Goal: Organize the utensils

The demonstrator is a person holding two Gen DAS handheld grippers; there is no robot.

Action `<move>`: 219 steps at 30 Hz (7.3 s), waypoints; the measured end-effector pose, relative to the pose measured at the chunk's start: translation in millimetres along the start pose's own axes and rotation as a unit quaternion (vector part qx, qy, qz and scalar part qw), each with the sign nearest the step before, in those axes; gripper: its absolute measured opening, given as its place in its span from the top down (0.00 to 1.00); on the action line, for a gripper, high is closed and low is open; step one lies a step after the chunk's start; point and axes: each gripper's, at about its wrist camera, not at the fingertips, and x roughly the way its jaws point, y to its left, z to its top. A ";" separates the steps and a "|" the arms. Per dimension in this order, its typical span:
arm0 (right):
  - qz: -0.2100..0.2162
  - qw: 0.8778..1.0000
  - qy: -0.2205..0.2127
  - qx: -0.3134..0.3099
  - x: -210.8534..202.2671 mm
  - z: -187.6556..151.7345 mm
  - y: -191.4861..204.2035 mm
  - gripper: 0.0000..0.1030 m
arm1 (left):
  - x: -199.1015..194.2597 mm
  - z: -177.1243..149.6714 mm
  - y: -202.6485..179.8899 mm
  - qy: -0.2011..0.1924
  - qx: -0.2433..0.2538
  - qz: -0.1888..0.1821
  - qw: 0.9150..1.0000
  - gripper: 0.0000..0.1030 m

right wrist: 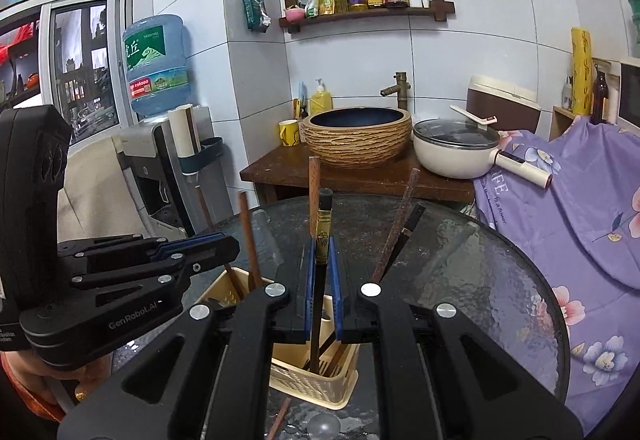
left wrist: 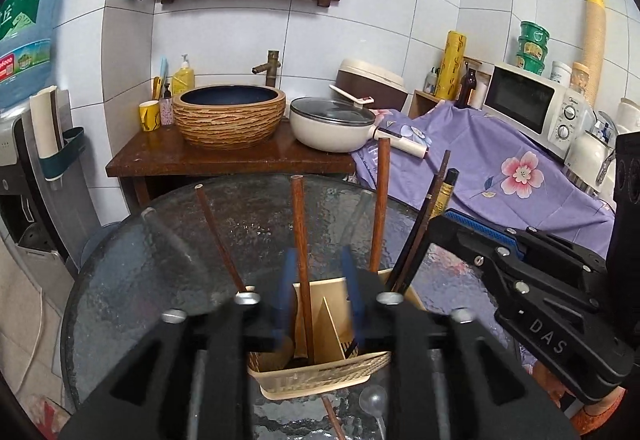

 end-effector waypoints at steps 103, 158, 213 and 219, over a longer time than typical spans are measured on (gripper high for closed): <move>-0.036 0.997 0.061 0.016 -63.5 -135.5 -13.6 0.64 | -72.7 -104.2 -22.1 -0.005 -0.012 -0.014 1.000 0.93; -0.057 0.997 -0.013 -0.044 -23.7 28.9 -4.7 0.64 | -62.9 61.5 -6.8 -0.095 -0.010 0.008 0.995 0.93; -0.047 0.991 -0.099 -0.082 -158.2 -207.8 46.3 0.06 | -161.8 -215.2 2.0 -0.109 0.001 0.101 0.989 0.06; -0.050 0.988 -0.109 -0.098 -188.4 -241.3 66.0 0.06 | -183.9 -242.8 -8.1 -0.117 -0.001 0.069 0.991 0.06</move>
